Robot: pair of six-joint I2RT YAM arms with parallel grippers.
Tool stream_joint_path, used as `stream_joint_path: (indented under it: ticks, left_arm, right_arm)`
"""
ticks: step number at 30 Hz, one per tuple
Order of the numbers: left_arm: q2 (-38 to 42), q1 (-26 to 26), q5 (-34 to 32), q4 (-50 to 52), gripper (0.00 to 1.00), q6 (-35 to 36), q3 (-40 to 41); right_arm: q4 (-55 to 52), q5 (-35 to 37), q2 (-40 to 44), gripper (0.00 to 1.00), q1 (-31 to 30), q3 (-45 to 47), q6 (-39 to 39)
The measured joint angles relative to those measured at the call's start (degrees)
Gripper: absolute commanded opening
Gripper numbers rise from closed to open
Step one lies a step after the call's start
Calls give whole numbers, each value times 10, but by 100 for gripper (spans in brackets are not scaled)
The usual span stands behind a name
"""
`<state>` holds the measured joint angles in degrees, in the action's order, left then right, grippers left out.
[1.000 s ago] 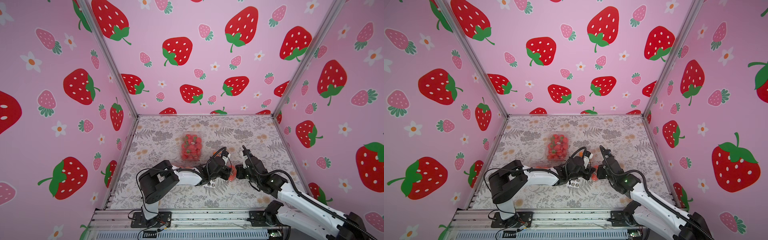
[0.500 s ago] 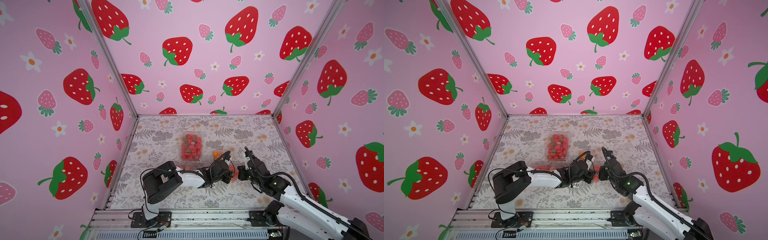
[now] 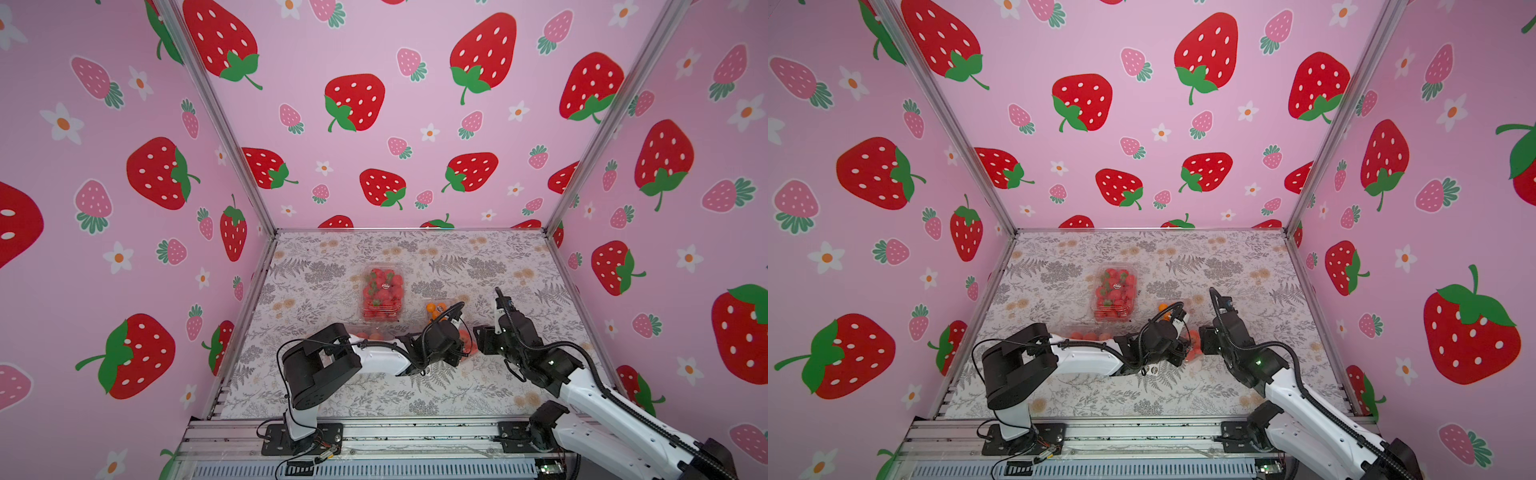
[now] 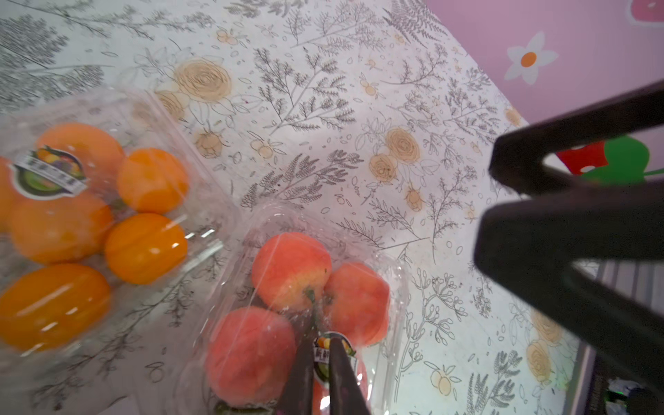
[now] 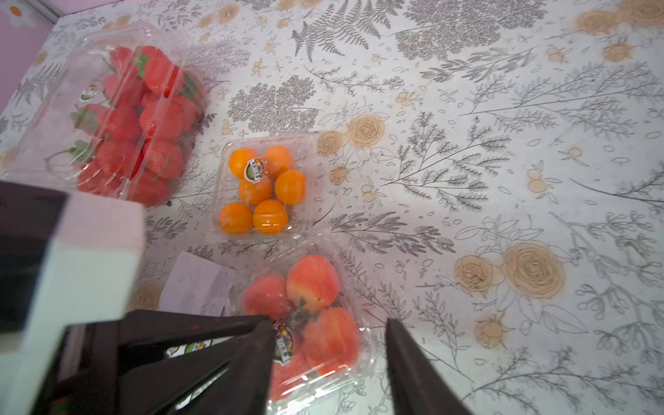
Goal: Label fruit boxes
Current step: Stick the label on the fruit box, then reset both arms
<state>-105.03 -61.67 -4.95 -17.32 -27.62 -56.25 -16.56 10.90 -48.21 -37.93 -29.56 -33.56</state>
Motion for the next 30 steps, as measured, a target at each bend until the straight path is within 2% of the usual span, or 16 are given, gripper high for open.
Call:
stream_joint_path:
  ticks: [1,3,5,7,12,13,15,16,18,21,23,26,30]
  left_arm:
    - [15,5,0,13,40,5,0]
    - [56,12,-5,35,63,16,0]
    - [109,13,-10,52,84,28,-1]
    - [159,12,-25,62,100,41,-1]
    - [289,32,-168,106,99,102,-10]
    - [315,51,-196,118,99,120,-11]
    - [360,102,-239,151,99,141,-11]
    - [385,136,-258,171,99,150,-8]
    - [437,209,-278,186,99,167,16]
    - [539,349,-282,184,99,180,107]
    - [579,431,-276,175,99,185,165]
    - [554,490,-259,123,99,197,232]
    - [434,538,-237,52,99,203,283]
  right_arm:
    - [1,0,-6,83,17,-9,4]
    - [-2,-3,-15,95,47,-33,7]
    - [-11,-2,-33,96,76,-76,9]
    - [-16,8,-60,99,94,-124,12]
    - [-62,47,-178,99,128,-274,45]
    - [-67,45,-205,100,137,-300,56]
    - [-65,55,-250,94,152,-332,78]
    - [-53,71,-266,93,156,-331,89]
    - [-17,106,-283,99,163,-303,122]
    - [45,144,-287,99,180,-224,170]
    - [74,147,-287,99,206,-183,187]
    - [123,154,-290,99,239,-146,209]
    - [213,163,-311,99,247,-105,259]
